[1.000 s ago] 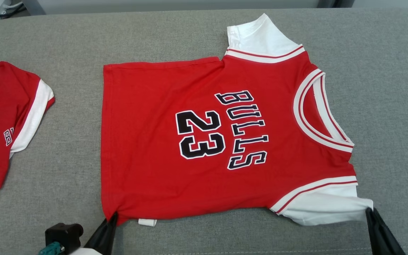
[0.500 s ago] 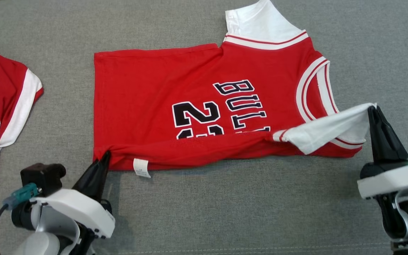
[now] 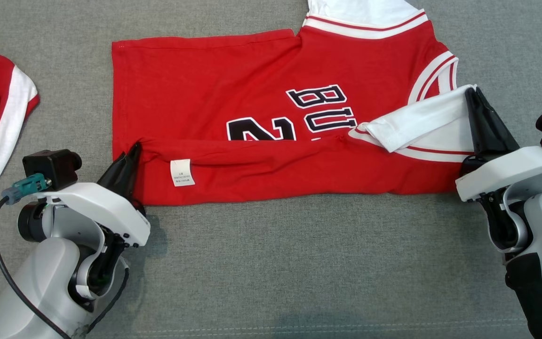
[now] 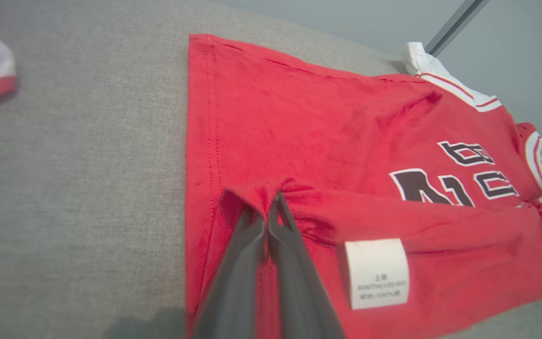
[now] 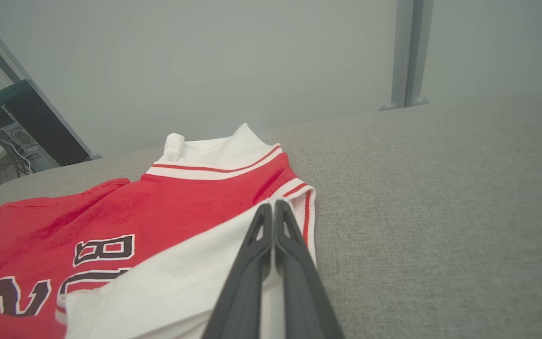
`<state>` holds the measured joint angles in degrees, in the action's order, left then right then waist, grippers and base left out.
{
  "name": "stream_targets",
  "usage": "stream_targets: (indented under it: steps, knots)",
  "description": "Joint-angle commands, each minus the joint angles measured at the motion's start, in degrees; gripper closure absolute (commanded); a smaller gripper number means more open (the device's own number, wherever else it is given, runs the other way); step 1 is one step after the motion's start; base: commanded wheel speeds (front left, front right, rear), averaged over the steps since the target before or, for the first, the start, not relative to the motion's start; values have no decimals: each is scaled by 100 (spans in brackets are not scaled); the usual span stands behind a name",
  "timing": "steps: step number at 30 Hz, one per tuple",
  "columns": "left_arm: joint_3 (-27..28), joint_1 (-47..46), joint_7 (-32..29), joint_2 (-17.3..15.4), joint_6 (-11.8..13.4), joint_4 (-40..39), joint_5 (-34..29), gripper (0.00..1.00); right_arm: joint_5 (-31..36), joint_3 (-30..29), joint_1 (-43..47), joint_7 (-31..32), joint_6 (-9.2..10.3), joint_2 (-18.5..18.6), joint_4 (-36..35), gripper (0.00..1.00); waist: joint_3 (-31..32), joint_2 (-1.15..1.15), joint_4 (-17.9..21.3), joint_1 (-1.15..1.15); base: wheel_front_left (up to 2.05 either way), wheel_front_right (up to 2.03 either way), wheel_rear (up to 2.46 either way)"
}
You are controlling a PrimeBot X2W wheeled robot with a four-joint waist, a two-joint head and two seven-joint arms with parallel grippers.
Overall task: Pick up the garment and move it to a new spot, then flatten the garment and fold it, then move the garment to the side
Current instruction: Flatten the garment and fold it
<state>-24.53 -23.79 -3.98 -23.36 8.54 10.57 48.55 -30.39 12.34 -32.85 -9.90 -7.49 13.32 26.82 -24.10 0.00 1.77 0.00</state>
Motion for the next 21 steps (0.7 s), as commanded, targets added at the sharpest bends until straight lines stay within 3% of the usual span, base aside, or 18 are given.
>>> stream_targets:
  steps: [1, 6, 12, 17, 21]
  knots:
    - [220, -314, 120, -124, -56, 28, -51, 0, -160, 155, -172, -201, 0, 53, 42, 0, -23, 0, 4, 0, 0, 0, 0]
    - [277, -407, 386, -46, -32, 148, -114, 0, -352, 286, -304, -382, 0, 94, 216, 0, -23, 0, 5, 0, 0, 0, 0]
    - [337, -280, 975, -54, 216, -8, -462, 0, -401, 33, -16, -501, 0, 218, 87, 0, 107, 0, -61, 0, 0, 0, 0]
    - [291, 123, 1484, -134, 688, -437, -995, 0, 435, -787, 950, -507, 0, -20, -932, 0, 382, 0, -100, 0, 0, 0, 0]
    - [233, 650, 1617, -219, 1016, -862, -1263, 0, 1244, -1081, 1912, -508, 0, -378, -1768, 0, 664, 0, -33, 0, 0, 0, 0]
